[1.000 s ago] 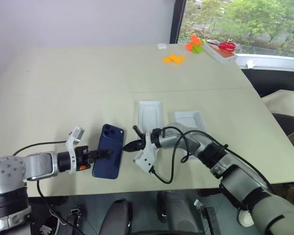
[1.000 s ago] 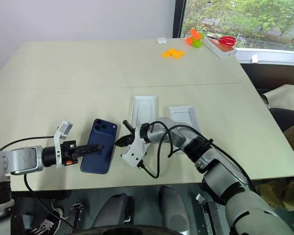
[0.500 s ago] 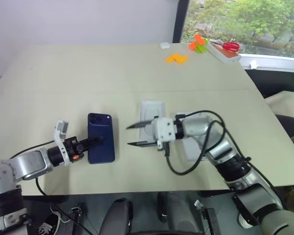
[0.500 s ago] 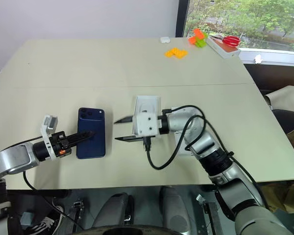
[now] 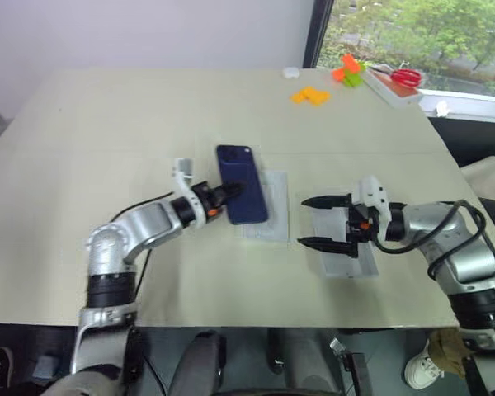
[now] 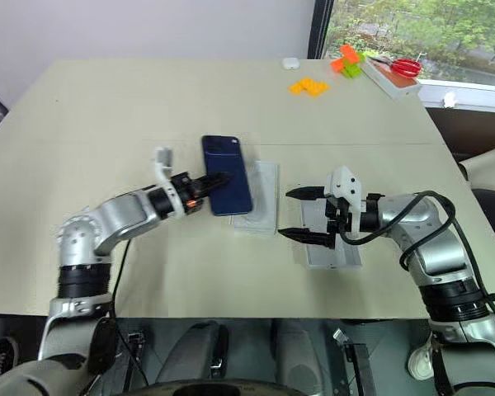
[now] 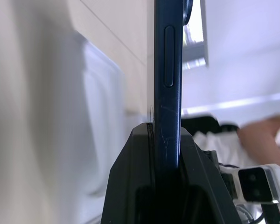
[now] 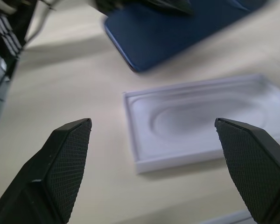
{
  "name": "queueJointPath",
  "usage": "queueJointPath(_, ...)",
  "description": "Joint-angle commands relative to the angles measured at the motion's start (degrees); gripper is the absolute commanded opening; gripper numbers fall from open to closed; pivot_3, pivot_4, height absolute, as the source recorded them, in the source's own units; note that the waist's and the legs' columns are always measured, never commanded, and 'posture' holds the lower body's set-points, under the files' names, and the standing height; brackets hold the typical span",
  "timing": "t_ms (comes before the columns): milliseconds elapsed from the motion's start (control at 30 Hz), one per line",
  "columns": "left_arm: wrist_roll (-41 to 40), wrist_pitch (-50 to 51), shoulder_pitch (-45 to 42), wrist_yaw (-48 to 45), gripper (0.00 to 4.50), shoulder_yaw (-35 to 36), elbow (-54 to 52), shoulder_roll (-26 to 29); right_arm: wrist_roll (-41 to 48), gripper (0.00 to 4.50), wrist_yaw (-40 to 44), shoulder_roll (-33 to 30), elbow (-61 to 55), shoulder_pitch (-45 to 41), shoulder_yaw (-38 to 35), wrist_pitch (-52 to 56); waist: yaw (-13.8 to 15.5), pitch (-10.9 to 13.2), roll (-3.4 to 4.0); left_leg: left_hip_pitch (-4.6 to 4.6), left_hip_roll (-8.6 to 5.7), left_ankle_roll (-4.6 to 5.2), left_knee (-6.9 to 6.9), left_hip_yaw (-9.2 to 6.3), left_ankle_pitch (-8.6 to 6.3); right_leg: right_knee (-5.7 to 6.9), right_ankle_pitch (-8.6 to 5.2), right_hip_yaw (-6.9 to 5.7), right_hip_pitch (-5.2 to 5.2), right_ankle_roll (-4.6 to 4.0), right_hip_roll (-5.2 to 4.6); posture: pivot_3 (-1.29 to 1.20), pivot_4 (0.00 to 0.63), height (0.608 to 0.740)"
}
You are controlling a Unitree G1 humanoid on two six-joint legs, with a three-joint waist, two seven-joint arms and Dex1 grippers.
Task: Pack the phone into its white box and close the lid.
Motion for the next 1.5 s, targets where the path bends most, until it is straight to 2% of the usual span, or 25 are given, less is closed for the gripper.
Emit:
queueJointPath(33, 2.75, 1.69, -2.8, -2.89, 0.0, -1.57, 2.94, 0.37, -0.41, 4.44, -0.92, -0.2, -2.47, -0.57, -2.3, -1.32, -0.08, 0.0, 0.0, 0.01, 0.04, 0.0, 0.05, 0.0, 0.0, 0.02, 0.0, 0.01, 0.01, 0.0, 0.06, 0.0, 0.15, 0.74)
queueJointPath(300, 6.99, 5.74, -7.08, -7.42, 0.0, -0.8, 8.74, 2.28, -2.48, 4.44, -1.56, -1.2, -1.74, 1.05, -3.64, -4.22, 0.26, 0.01, -0.01, 0.02, 0.02, -0.07, 0.15, -0.1, 0.06, 0.09, -0.01, -0.07, 0.09, 0.0, 0.21, 0.0, 0.15, 0.74)
queueJointPath(600, 16.63, 8.47, -10.46, -14.99, 0.0, -0.97, 15.57, 1.65, -4.56, 4.44, -2.86, 0.49, -1.67, 0.99, -2.71, -6.4, 0.43, 0.01, 0.0, -0.01, 0.02, -0.07, 0.17, -0.1, 0.06, 0.05, 0.01, -0.04, 0.08, 0.04, 0.13, 0.0, 0.15, 0.74)
queueJointPath(1167, 26.64, 12.68, -15.26, -16.79, 0.0, 3.88, 23.24, -4.15, -7.03, 4.44, -2.96, 2.29, -0.37, -0.27, -1.49, -8.57, 0.37, 0.01, 0.0, 0.02, 0.01, -0.14, 0.18, -0.11, 0.1, 0.09, 0.05, -0.06, 0.1, 0.1, 0.13, 0.0, 0.15, 0.74)
queueJointPath(1233, 27.14, 13.11, -15.38, -16.66, 1.0, 4.77, 23.16, -5.03, -7.36, 4.5, -3.05, 2.55, -0.43, -0.42, -1.24, -8.76, 0.38, 0.01, 0.0, 0.02, 0.01, -0.16, 0.18, -0.12, 0.11, 0.09, 0.07, -0.06, 0.1, 0.13, 0.13, 0.0, 0.15, 0.74)
queueJointPath(1267, 27.72, 13.42, -15.42, -16.88, 1.26, 4.83, 22.92, -5.07, -7.34, 4.5, -3.06, 2.64, -0.43, -0.54, -1.17, -8.65, 0.39, 0.01, -0.01, 0.02, 0.01, -0.16, 0.18, -0.12, 0.11, 0.09, 0.07, -0.06, 0.1, 0.13, 0.13, 0.0, 0.15, 0.74)
queueJointPath(1467, 28.8, 15.67, -16.08, -17.04, 4.21, 6.33, 21.36, -6.04, -8.3, 4.5, -3.01, 3.22, 0.46, -1.04, -0.73, -9.36, 0.22, 0.0, -0.01, 0.07, 0.01, -0.21, 0.18, -0.12, 0.14, 0.12, 0.09, -0.05, 0.13, 0.17, 0.14, 0.0, 0.15, 0.74)
queueJointPath(1500, 29.04, 16.06, -16.2, -16.98, 4.44, 6.48, 21.01, -6.09, -8.32, 4.5, -3.01, 3.38, 0.56, -1.15, -0.69, -9.37, 0.22, 0.0, -0.01, 0.08, 0.01, -0.22, 0.18, -0.12, 0.15, 0.15, 0.09, -0.05, 0.13, 0.17, 0.15, 0.0, 0.15, 0.74)
